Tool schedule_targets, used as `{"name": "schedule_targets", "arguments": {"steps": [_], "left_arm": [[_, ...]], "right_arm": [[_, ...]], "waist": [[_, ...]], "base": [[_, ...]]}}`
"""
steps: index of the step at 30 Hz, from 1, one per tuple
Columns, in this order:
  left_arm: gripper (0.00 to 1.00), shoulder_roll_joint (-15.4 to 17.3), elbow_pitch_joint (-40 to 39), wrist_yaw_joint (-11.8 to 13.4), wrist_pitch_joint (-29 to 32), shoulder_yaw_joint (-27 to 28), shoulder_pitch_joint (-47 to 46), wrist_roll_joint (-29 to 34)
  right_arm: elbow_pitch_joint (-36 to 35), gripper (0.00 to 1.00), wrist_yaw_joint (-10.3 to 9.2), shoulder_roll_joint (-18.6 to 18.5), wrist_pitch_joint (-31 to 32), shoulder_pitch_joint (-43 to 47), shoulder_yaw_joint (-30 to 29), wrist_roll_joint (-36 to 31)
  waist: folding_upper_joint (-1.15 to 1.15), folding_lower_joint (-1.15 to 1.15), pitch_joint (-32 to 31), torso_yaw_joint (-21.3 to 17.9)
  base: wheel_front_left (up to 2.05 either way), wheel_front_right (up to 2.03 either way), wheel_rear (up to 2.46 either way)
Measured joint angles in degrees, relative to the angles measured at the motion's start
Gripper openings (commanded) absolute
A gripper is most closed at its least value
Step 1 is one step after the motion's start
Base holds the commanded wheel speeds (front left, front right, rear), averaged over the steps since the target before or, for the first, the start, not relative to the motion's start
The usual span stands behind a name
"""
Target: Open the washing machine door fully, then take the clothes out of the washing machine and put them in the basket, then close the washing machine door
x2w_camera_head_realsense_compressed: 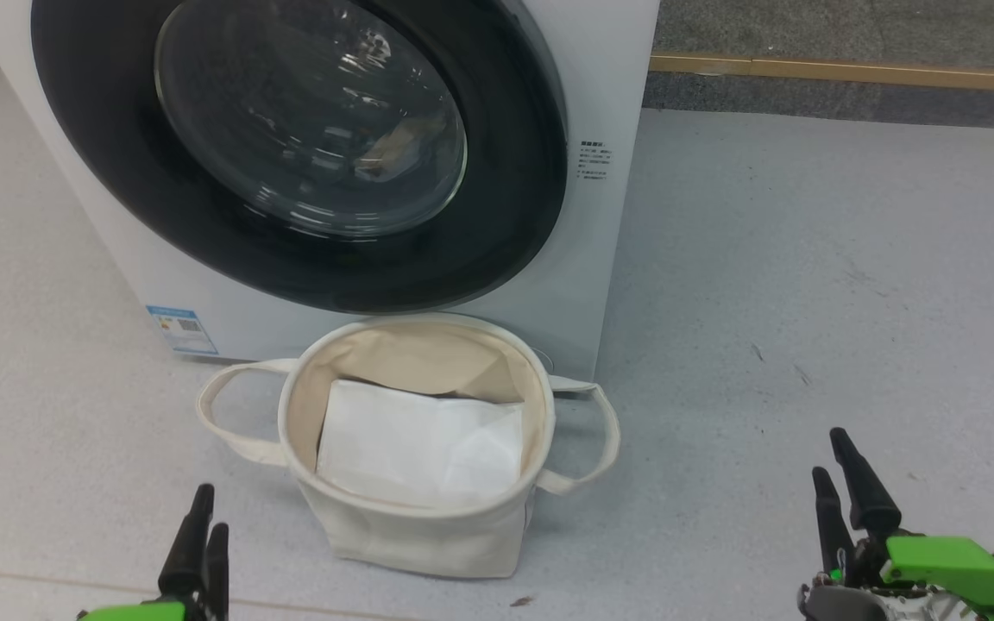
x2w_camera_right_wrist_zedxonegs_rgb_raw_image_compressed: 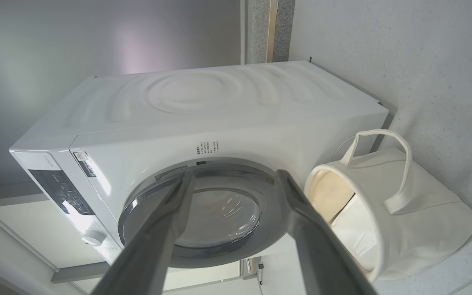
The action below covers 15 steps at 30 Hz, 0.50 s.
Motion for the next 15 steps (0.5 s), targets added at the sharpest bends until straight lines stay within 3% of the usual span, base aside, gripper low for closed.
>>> {"name": "schedule_targets", "arguments": {"steps": [9,15], "left_arm": [[1.00,1.41,-2.69,-0.12,-1.60,-1.77,-0.05,4.12],[1.00,4.11,-3.44,0.07,-3.47,-5.14,-0.08,12.18]], "right_arm": [[-1.80,1.00,0.00,-1.00,-1.87,-1.68,2.54,-5.32],[-1.88,1.00,0.00,-1.56,-2.85,-1.82,3.85,-14.26]], "waist": [[0.00,0.00,-0.03,0.10],[0.00,0.00,-0.06,0.16]], "base": [[0.00,0.00,0.00],[0.00,0.00,0.00]]}}
